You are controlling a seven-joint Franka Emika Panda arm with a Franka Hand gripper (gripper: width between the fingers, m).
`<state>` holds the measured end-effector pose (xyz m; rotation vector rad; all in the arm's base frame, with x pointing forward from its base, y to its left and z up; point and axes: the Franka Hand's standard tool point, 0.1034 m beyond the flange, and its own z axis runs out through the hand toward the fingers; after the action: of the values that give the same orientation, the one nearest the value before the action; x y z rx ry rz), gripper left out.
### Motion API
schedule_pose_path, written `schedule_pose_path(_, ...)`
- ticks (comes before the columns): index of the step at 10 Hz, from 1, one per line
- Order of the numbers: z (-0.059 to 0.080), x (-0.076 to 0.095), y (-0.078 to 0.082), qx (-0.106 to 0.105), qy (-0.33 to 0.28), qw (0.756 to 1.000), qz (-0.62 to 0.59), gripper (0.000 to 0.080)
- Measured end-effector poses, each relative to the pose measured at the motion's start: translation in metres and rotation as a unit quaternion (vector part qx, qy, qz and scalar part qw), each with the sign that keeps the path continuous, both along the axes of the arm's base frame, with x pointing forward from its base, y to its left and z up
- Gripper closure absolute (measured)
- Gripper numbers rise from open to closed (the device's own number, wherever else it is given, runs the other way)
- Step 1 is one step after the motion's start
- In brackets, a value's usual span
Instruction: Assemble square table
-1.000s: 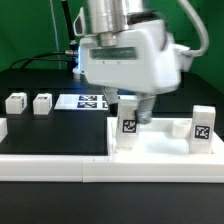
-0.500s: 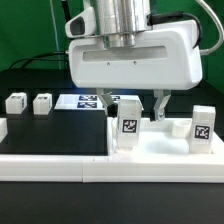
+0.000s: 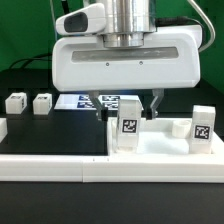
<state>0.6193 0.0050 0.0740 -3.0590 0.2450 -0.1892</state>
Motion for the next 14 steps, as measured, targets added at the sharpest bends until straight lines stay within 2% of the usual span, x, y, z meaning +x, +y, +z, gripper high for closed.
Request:
schedule_pose_path(1,-0.0001,0.0,0.0001,0.002,0.001,1.0,-0.018,0.0415)
schedule_pose_path(2,-0.0001,0.0,0.0003,0.009,0.004,0.998,-0.066,0.0415)
schedule_pose_path(3,-0.0001,0.0,0.0001,0.013,0.006,0.995,-0.097,0.0511)
schedule_pose_path(5,-0.0003,0.0001,-0.0002,0.023,0.01,0.985,-0.172,0.0511)
schedule_pose_path(7,-0.0008,0.0032,-0.0016,0.044,0.036,0.929,-0.365,0.0511)
schedule_pose_path(8,-0.0006,0.0047,-0.0028,0.055,0.055,0.889,-0.451,0.0511)
schedule_pose_path(10,-0.0016,0.0048,-0.0019,0.09,0.084,0.798,-0.59,0.051)
schedule_pose_path(11,-0.0019,0.0046,-0.0021,0.098,0.089,0.77,-0.624,0.051)
schedule_pose_path(12,-0.0019,0.0046,-0.0016,0.098,0.088,0.775,-0.619,0.0436)
schedule_pose_path(13,-0.0018,0.0047,-0.0017,0.097,0.087,0.782,-0.609,0.0436)
schedule_pose_path(14,-0.0017,0.0047,-0.0006,0.097,0.087,0.784,-0.607,0.0256)
